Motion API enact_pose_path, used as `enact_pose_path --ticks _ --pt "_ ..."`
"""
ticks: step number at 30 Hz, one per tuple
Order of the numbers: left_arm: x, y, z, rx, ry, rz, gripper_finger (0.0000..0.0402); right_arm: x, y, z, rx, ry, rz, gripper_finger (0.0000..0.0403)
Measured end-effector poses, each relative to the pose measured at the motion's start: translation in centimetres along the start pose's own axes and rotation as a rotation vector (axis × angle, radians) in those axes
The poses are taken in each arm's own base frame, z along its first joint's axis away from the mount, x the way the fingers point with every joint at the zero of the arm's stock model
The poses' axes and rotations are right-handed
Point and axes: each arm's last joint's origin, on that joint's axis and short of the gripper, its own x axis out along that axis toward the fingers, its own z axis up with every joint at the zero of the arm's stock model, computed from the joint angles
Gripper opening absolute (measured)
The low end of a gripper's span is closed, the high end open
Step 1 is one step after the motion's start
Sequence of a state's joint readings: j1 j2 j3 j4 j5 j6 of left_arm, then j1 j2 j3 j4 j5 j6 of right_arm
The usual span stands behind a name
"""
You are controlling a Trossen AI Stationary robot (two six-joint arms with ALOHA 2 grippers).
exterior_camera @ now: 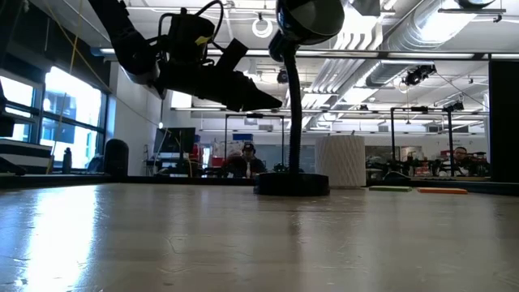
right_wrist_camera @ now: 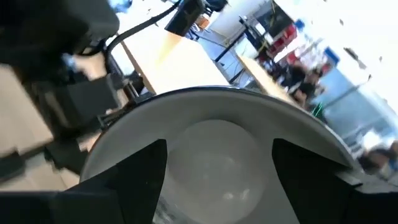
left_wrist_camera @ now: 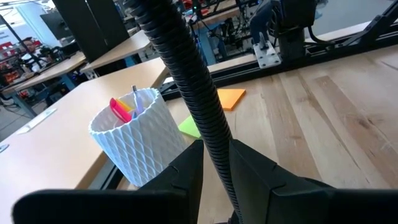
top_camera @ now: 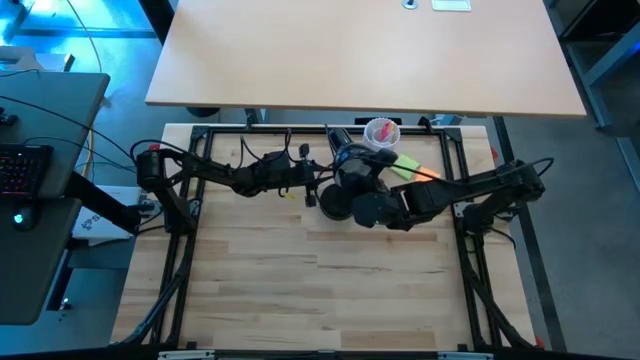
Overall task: Screw lightbulb
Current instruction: Insert the lightbulb into the desk lamp
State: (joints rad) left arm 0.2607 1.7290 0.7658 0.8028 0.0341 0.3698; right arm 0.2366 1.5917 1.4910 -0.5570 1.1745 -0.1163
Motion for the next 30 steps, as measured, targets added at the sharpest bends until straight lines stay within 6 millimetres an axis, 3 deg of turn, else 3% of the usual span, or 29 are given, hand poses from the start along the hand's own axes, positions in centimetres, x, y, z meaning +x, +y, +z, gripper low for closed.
enact_pose_path --ticks 8,11,18,25,30 --pt "0.0 0.0 0.0 0.001 0.003 -0.001 0.0074 0.5 -0.2 -0.1 0.556 0.006 -0.016 0.0288" --pt "0.0 0.0 -0.1 0.000 0.014 -0.005 0.0074 0.4 -0.2 0.0 0.641 0.000 -0.030 0.0288" --pt "0.0 -0.1 -0.1 -0.025 0.002 -0.039 0.0074 -1.6 -0.5 0.2 0.506 -0.034 -0.008 0.0288" --pt "0.0 0.1 -0.4 -0.098 0.020 -0.036 0.0074 -5.2 -3.8 -0.1 0.417 -0.073 0.088 0.0288" --pt "0.0 0.1 -0.4 -0.149 0.021 -0.035 0.0074 -7.2 -6.0 -1.8 0.308 -0.033 0.277 0.0288"
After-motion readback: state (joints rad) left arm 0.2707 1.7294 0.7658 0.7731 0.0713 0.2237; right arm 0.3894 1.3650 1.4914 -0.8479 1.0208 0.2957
